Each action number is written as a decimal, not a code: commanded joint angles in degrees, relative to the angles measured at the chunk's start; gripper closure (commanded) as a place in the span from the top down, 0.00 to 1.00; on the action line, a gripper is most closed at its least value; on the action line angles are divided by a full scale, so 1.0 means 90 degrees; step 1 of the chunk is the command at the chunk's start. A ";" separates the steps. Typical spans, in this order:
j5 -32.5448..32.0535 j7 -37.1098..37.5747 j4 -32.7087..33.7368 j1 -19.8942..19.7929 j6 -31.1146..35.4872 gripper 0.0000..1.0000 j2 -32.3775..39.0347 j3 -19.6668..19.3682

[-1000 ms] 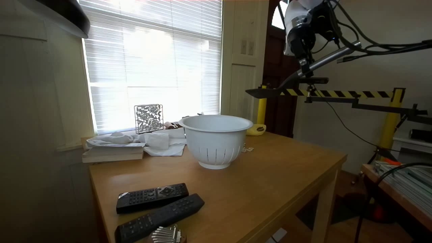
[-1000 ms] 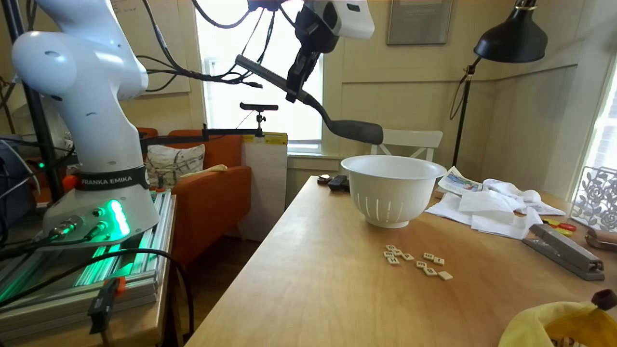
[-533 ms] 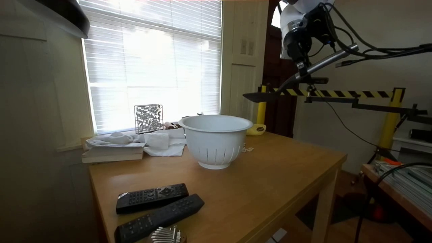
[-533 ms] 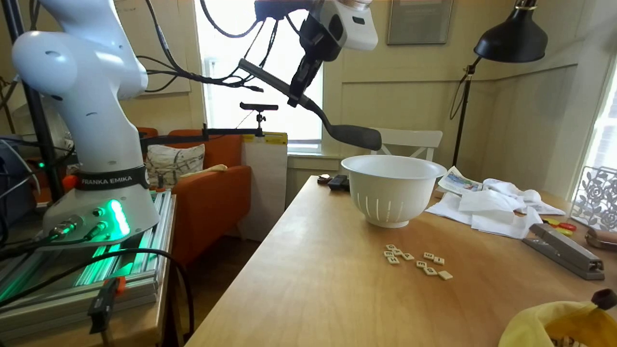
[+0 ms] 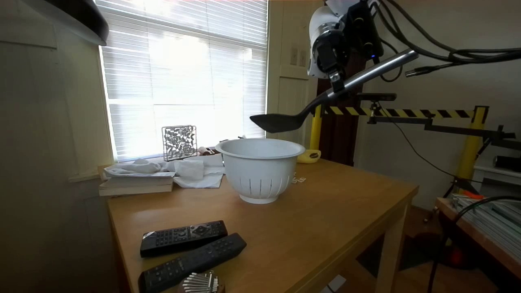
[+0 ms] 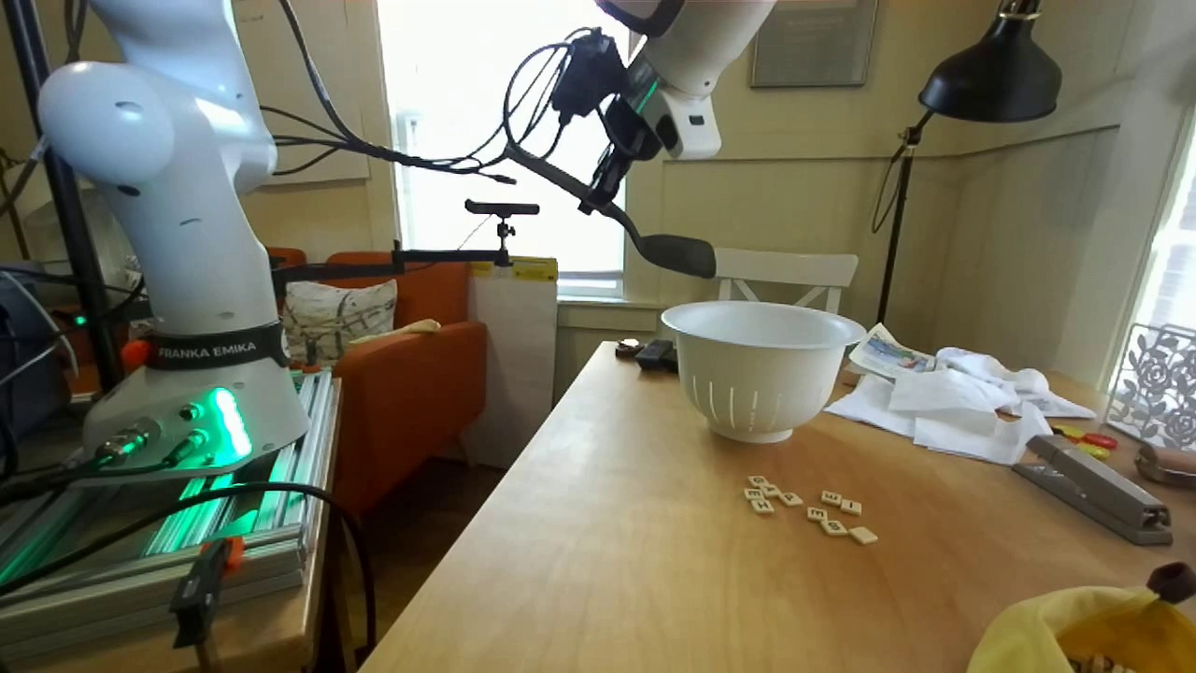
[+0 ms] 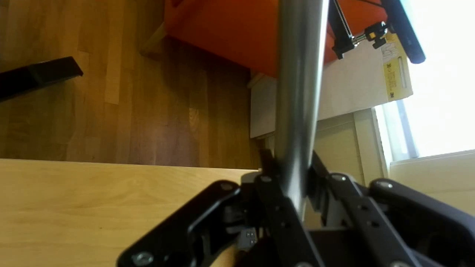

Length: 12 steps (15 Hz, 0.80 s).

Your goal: Use the spatula to stir in the white bowl

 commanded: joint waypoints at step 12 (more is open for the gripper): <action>0.1676 0.0974 0.1688 -0.0764 -0.1133 0.06 0.2218 -0.0149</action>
